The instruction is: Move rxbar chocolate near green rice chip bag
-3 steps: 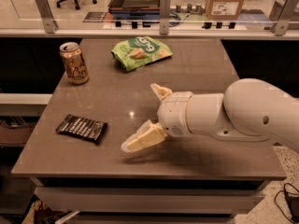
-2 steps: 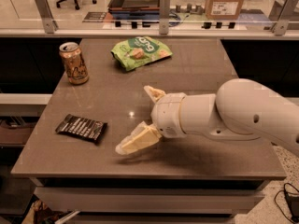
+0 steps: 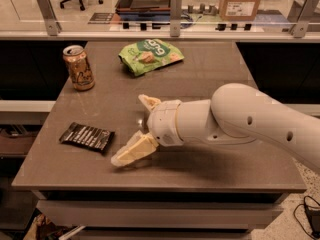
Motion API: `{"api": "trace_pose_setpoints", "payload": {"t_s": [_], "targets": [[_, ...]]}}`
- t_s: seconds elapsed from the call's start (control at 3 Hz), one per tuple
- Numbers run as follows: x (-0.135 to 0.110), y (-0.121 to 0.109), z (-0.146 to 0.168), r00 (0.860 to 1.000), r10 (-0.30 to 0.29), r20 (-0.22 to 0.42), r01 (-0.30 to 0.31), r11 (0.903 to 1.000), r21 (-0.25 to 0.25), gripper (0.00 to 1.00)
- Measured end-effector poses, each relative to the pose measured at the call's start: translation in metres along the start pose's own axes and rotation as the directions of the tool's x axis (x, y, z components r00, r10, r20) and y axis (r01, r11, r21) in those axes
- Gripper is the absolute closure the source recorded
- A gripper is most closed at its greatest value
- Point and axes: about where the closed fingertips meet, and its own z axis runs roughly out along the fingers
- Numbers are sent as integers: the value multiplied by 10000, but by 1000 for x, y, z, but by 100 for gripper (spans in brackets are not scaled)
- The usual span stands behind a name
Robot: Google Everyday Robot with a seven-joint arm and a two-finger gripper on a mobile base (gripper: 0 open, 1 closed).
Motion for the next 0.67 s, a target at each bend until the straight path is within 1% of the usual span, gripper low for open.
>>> {"api": "trace_pose_setpoints", "payload": {"t_s": [0.33, 0.67], "targets": [[-2, 3, 15, 9998, -10, 192, 16, 9994, -342, 0], [-1, 12, 24, 9994, 75, 335, -58, 9988, -481, 0]]}}
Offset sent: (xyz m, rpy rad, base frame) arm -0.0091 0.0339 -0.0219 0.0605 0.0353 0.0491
